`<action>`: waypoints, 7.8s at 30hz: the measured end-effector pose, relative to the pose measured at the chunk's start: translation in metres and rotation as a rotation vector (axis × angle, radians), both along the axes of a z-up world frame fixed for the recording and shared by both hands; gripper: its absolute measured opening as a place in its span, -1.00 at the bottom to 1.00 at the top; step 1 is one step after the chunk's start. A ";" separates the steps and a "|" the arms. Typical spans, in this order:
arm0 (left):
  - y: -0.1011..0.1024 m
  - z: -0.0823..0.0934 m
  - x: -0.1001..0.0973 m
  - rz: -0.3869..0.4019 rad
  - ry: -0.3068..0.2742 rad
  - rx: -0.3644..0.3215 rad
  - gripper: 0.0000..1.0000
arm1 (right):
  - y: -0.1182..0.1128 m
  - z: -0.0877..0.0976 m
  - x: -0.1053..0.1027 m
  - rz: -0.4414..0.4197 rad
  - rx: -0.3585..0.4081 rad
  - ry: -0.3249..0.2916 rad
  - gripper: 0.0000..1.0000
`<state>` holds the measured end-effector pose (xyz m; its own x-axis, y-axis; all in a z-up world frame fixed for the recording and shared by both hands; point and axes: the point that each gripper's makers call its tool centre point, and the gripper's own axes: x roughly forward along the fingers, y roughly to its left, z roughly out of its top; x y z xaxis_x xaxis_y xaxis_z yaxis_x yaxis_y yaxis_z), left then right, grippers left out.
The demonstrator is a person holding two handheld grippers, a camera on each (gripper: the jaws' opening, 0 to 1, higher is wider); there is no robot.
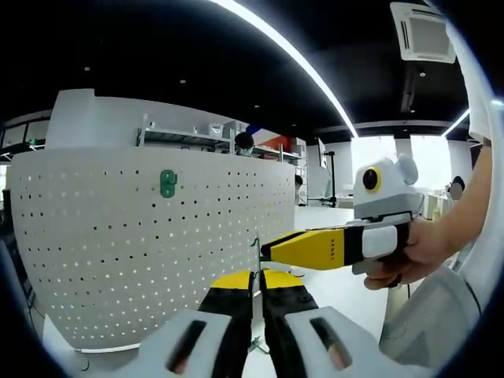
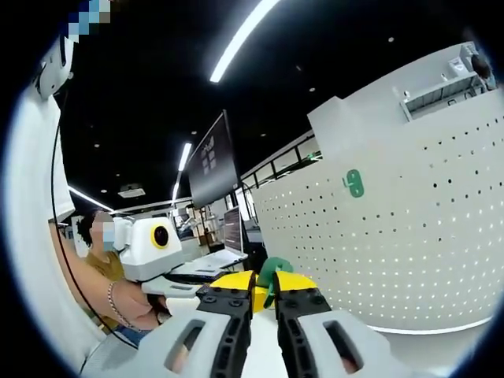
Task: Insert the hook assembly into the mounting plate slot until the hook locks in place.
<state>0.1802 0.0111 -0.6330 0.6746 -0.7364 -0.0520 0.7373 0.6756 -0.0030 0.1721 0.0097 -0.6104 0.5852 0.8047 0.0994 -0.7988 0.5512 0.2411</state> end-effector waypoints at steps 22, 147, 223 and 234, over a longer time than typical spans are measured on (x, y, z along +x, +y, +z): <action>0.002 0.000 0.001 0.030 -0.007 0.004 -0.95 | 0.000 -0.007 0.007 -0.039 -0.053 0.005 -0.94; 0.047 -0.046 -0.005 0.146 0.092 0.098 0.37 | -0.062 0.044 0.111 -0.469 -0.211 -0.059 -1.00; 0.052 -0.106 -0.038 0.089 0.211 0.149 0.33 | -0.057 0.067 0.182 -0.589 -0.276 -0.145 -0.99; 0.057 -0.108 -0.036 0.106 0.230 0.136 0.31 | -0.058 0.060 0.188 -0.590 -0.303 -0.146 -0.99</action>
<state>0.1446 0.0677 -0.7414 0.7064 -0.6383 -0.3061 0.6530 0.7545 -0.0663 0.3601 -0.0483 -0.5501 0.9327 0.3592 0.0309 -0.3559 0.9311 -0.0803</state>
